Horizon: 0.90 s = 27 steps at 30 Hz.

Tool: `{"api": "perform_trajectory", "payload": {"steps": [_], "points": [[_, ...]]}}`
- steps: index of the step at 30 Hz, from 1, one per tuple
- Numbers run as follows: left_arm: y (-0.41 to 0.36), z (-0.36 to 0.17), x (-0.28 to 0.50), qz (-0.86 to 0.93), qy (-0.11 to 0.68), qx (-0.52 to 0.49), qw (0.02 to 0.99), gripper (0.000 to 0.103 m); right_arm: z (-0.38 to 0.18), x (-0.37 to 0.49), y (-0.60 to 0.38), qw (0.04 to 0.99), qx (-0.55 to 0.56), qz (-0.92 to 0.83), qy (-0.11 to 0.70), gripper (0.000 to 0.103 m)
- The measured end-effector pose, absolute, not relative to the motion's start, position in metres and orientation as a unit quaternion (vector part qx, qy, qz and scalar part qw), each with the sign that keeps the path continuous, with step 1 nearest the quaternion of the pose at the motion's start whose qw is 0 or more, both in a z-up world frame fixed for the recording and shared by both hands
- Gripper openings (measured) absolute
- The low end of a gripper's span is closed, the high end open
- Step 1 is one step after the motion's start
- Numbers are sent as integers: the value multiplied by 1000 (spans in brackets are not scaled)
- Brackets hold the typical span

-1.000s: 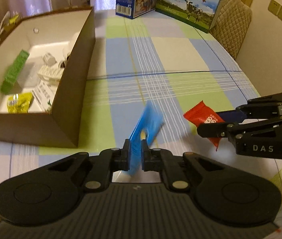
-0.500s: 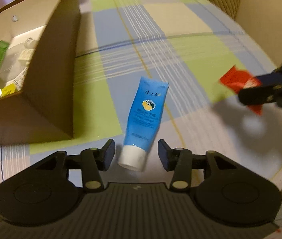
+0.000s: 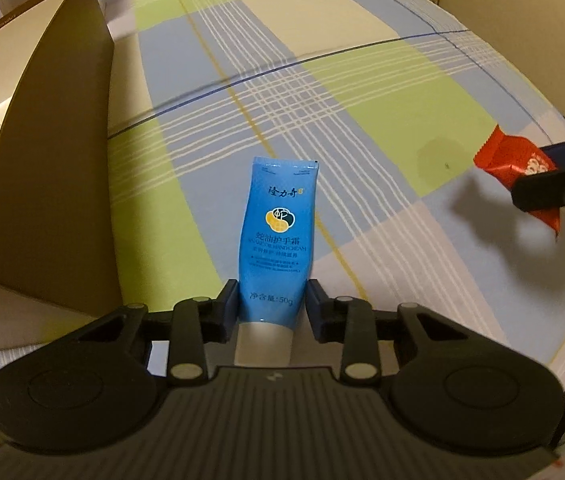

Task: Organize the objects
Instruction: 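Carry the blue tube and red packet with both grippers over the brown box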

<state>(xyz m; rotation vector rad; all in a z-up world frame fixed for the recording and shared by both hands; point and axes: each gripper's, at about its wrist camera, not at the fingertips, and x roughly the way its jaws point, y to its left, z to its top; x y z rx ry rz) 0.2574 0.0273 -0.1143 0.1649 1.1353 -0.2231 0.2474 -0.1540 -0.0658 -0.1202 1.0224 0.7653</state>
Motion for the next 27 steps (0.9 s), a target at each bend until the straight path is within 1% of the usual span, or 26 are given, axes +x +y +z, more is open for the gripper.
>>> {"api": "perform_trajectory", "payload": {"steps": [8,16,27], "points": [[30,-93,254,-114,513,52,849,30,-63,245,-150,804,-56,355,473,25],[46,-49,237,-107,469,18,877,30,-46,243,-131,805,-49,379,454,25],[110,13,213,-37,408,-14,912,30,-12,241,-48,782,-39,467,412,25]]}}
